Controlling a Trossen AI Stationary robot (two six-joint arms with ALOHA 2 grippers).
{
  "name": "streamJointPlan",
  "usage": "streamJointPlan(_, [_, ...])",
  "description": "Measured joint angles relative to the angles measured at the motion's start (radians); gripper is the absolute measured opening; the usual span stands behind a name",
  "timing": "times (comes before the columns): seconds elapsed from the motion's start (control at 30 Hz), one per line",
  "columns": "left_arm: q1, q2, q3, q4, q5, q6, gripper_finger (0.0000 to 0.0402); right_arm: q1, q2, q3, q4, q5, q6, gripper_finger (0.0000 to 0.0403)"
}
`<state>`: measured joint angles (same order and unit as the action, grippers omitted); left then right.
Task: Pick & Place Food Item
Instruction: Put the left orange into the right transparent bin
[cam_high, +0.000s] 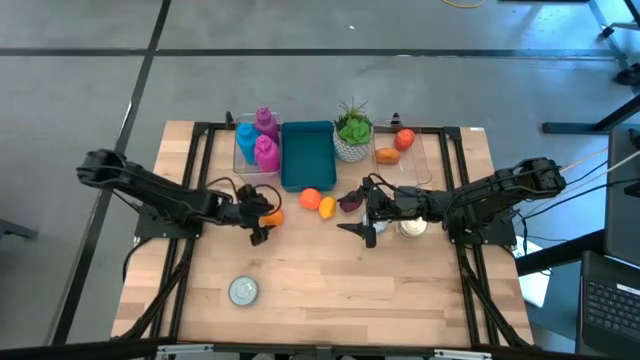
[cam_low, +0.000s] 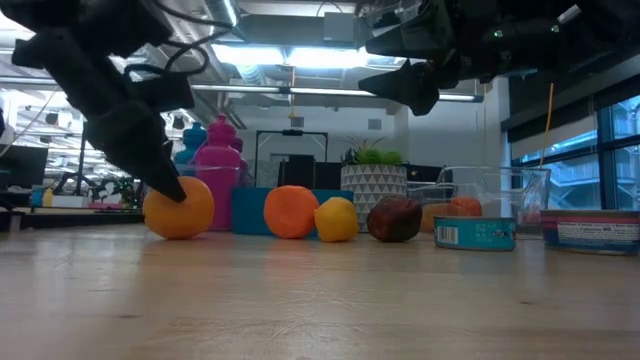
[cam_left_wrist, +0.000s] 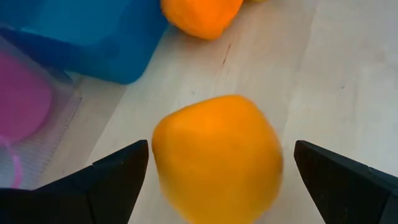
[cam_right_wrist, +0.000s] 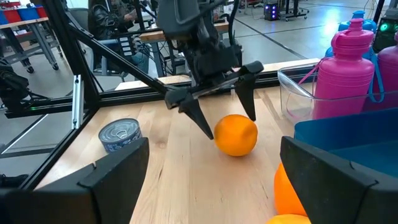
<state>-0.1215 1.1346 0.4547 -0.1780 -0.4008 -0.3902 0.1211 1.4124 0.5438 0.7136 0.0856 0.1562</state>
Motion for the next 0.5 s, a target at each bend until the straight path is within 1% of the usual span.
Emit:
streamJointPlan(0.17, [0.000, 0.054, 0.000, 0.008, -0.005, -0.015, 0.0393, 0.000, 0.000, 0.000, -0.001, 0.000, 0.000, 0.0357])
streamJointPlan(0.3, [0.000, 0.081, 0.000, 0.046, -0.025, -0.006, 0.0391, 0.000, 0.000, 0.000, -0.002, 0.000, 0.000, 0.0357])
streamJointPlan(0.5, [0.014, 0.109, 0.000, 0.055, -0.016, -0.009, 0.0391, 0.000, 0.000, 0.000, -0.003, 0.000, 0.000, 0.0357])
